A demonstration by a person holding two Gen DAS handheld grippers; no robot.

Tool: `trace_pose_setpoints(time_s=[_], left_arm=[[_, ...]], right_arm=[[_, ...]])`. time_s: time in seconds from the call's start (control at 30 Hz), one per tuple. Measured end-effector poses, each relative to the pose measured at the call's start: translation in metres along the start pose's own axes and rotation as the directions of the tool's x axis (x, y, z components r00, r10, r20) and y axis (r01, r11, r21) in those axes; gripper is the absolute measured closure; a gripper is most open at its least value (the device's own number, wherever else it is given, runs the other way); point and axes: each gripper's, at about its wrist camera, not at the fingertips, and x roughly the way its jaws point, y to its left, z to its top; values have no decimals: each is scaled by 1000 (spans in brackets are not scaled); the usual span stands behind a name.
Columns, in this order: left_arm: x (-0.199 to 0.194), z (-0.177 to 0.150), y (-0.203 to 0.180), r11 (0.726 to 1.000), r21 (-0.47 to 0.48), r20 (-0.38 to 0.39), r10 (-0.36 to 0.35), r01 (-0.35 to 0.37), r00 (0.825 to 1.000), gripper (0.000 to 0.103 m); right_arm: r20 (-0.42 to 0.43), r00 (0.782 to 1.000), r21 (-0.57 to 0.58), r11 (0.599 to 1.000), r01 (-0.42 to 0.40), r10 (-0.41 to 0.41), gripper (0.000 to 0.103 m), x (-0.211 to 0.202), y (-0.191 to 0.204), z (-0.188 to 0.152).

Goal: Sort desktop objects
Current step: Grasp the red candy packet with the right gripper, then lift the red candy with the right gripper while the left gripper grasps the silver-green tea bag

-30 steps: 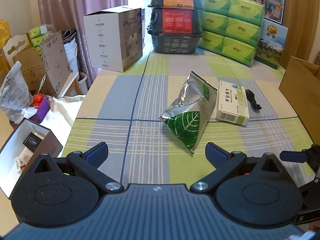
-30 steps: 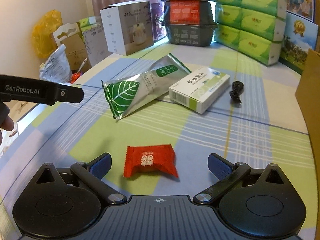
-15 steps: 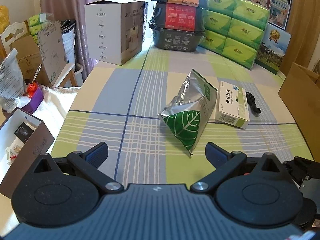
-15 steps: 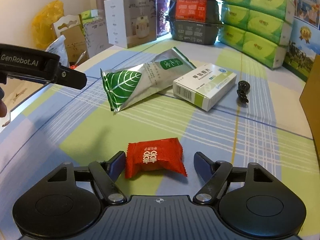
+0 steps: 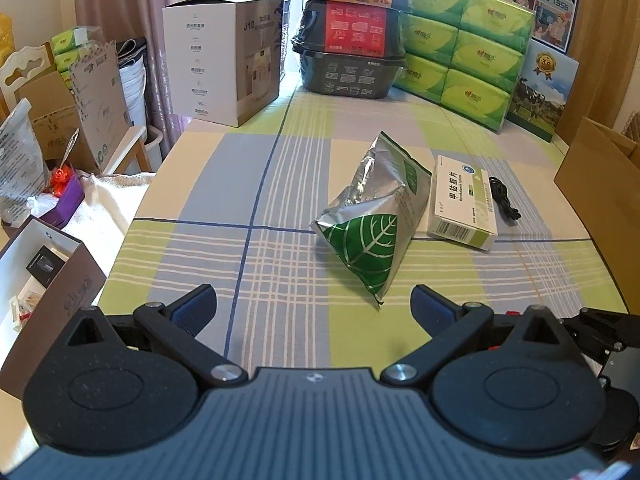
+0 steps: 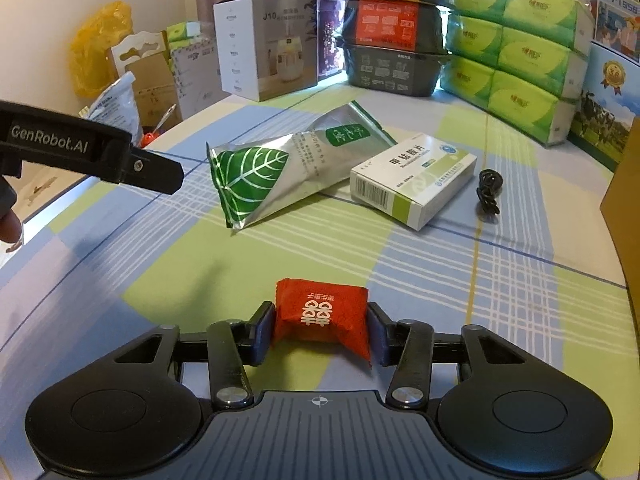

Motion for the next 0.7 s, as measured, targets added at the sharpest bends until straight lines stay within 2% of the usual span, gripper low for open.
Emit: trace_pose_setpoints(time_s=[0.27,0.53,0.7], left_arm=[[7,3,-4,999,36,7,-12,12,1000,2],[24,17,-16,991,114,21,-69,67,997,2],[50,32,-21,981,152,-22,-118,120,993,2]], right_arm=[[26,999,28,999,25,-26,59,-6,-13,14],[44,998,59,997,43,-45,59,-4,-41,40],[26,999,90,995,38,-40,59,-2,-60,40]])
